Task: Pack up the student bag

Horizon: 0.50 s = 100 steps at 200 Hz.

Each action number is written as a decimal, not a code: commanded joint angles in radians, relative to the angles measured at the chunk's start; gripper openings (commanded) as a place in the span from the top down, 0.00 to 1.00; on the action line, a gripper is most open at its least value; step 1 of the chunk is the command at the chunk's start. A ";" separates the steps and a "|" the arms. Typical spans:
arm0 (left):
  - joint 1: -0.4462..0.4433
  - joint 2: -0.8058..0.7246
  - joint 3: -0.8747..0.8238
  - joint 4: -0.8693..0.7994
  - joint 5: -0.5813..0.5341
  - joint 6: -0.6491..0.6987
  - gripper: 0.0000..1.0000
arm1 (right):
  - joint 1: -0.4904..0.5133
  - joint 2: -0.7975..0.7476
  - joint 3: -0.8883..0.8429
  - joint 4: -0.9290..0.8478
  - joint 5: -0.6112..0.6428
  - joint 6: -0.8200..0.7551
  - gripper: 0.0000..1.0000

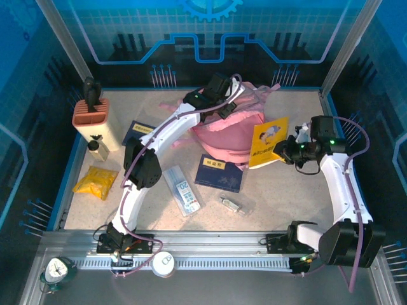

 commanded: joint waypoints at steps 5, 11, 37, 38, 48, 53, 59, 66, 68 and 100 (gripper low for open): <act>0.004 -0.087 0.087 0.111 0.031 -0.054 1.00 | 0.076 0.018 0.000 0.136 -0.111 0.004 0.98; 0.007 -0.090 0.087 0.115 0.041 -0.058 1.00 | 0.091 0.035 -0.016 0.187 -0.129 0.024 0.98; 0.016 -0.096 0.095 0.123 0.086 -0.084 1.00 | 0.163 0.149 -0.058 0.448 -0.145 0.089 0.99; 0.016 -0.096 0.095 0.123 0.087 -0.084 1.00 | 0.166 0.154 -0.058 0.458 -0.145 0.090 0.99; 0.017 -0.100 0.095 0.126 0.099 -0.089 1.00 | 0.194 0.217 -0.040 0.534 -0.139 0.103 0.99; 0.019 -0.100 0.095 0.125 0.102 -0.090 1.00 | 0.204 0.251 -0.032 0.572 -0.143 0.107 0.99; 0.019 -0.100 0.098 0.124 0.107 -0.090 1.00 | 0.208 0.288 -0.017 0.616 -0.155 0.107 0.99; 0.020 -0.100 0.099 0.119 0.107 -0.090 1.00 | 0.209 0.334 0.002 0.641 -0.143 0.108 0.99; 0.020 -0.101 0.100 0.118 0.107 -0.090 1.00 | 0.209 0.346 0.007 0.647 -0.136 0.108 0.99; 0.025 -0.103 0.099 0.115 0.143 -0.104 1.00 | 0.250 0.541 0.088 0.799 -0.132 0.149 1.00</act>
